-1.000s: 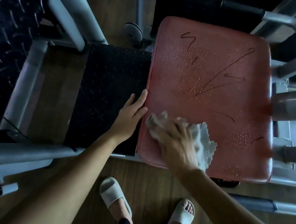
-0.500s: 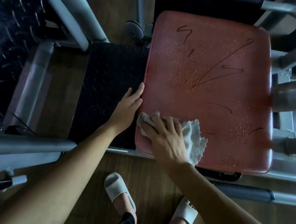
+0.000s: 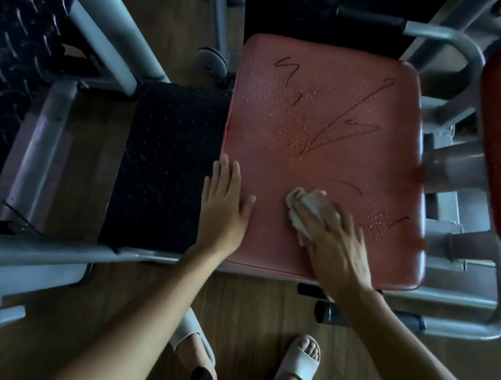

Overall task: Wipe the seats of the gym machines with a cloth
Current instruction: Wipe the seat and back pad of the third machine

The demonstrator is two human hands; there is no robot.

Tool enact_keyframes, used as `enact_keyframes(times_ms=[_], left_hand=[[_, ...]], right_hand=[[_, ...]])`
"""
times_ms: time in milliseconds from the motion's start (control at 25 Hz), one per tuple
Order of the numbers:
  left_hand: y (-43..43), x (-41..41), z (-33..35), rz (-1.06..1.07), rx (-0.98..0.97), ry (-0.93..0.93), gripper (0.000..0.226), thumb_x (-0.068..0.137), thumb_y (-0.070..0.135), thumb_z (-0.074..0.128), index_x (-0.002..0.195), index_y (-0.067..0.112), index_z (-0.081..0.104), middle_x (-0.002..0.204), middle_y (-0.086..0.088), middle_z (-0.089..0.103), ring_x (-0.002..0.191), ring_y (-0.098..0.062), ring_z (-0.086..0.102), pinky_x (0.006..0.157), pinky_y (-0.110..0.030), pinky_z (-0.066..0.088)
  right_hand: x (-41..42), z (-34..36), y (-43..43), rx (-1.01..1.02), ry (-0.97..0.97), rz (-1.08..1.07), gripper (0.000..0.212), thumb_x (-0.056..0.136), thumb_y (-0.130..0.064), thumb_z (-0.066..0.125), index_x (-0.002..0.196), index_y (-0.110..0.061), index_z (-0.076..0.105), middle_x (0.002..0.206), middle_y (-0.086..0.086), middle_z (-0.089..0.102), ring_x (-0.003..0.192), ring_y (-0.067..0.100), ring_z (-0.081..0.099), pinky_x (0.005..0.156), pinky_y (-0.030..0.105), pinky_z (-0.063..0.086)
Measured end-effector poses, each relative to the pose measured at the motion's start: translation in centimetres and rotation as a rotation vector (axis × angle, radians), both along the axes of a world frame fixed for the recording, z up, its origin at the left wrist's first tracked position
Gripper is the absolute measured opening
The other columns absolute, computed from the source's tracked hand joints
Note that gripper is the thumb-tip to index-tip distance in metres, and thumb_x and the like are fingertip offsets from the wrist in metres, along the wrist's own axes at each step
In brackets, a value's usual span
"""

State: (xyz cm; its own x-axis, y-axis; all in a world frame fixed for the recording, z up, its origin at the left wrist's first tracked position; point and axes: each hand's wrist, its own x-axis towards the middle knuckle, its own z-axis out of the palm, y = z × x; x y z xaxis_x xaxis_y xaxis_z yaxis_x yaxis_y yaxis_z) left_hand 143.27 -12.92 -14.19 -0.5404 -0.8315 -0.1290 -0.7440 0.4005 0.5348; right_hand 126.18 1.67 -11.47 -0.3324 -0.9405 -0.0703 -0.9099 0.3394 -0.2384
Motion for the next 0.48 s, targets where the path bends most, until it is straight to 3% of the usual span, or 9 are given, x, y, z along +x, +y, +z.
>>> enact_keyframes(times_ms=[80,160,240,360,480], left_hand=[[1.0,-0.7,-0.7,0.01,-0.081,-0.037,0.068,0.106,0.04,0.032,0.157,0.0,0.012,0.166,-0.017,0.003,0.154,-0.028,-0.004,0.126,-0.043,0.004],[1.3,-1.0,-1.2,0.022,-0.142,-0.072,0.067,0.107,0.04,0.027,0.156,-0.003,0.015,0.166,-0.02,0.007,0.155,-0.03,0.001,0.126,-0.042,0.007],[1.4,-0.9,-1.5,0.021,-0.17,-0.072,0.064,0.107,0.036,0.026,0.156,-0.003,0.015,0.166,-0.019,0.008,0.155,-0.028,0.003,0.126,-0.041,0.008],[1.3,-0.8,-1.5,0.022,-0.171,-0.013,0.06,0.108,0.033,0.023,0.157,0.0,0.015,0.166,-0.015,0.008,0.155,-0.023,0.002,0.127,-0.038,0.006],[1.0,-0.6,-1.8,0.037,-0.178,0.044,0.056,0.107,0.029,0.024,0.156,0.001,0.02,0.166,-0.013,0.013,0.155,-0.022,0.006,0.127,-0.036,0.007]], right_hand=[[-1.7,-0.3,-0.1,-0.061,-0.046,-0.164,0.055,0.096,-0.023,0.062,0.148,-0.034,0.046,0.154,-0.005,0.037,0.131,0.031,0.04,0.099,0.053,0.041],[-0.9,-1.0,-0.4,-0.165,-0.113,-0.174,0.054,0.094,-0.01,0.062,0.145,-0.026,0.051,0.148,-0.005,0.047,0.122,0.027,0.047,0.097,0.051,0.04],[1.0,-1.8,0.2,-0.21,-0.157,0.066,0.063,0.086,0.002,0.061,0.144,-0.021,0.053,0.148,-0.004,0.05,0.122,0.023,0.048,0.1,0.048,0.042],[-0.5,-2.2,-0.1,-0.185,-0.149,0.362,0.056,0.092,-0.01,0.045,0.146,-0.021,0.051,0.148,-0.001,0.051,0.129,0.027,0.051,0.104,0.049,0.045],[-2.7,-2.0,-4.0,-0.217,-0.111,0.145,0.048,0.093,-0.011,0.045,0.138,-0.019,0.058,0.141,0.0,0.058,0.121,0.025,0.054,0.099,0.05,0.048]])
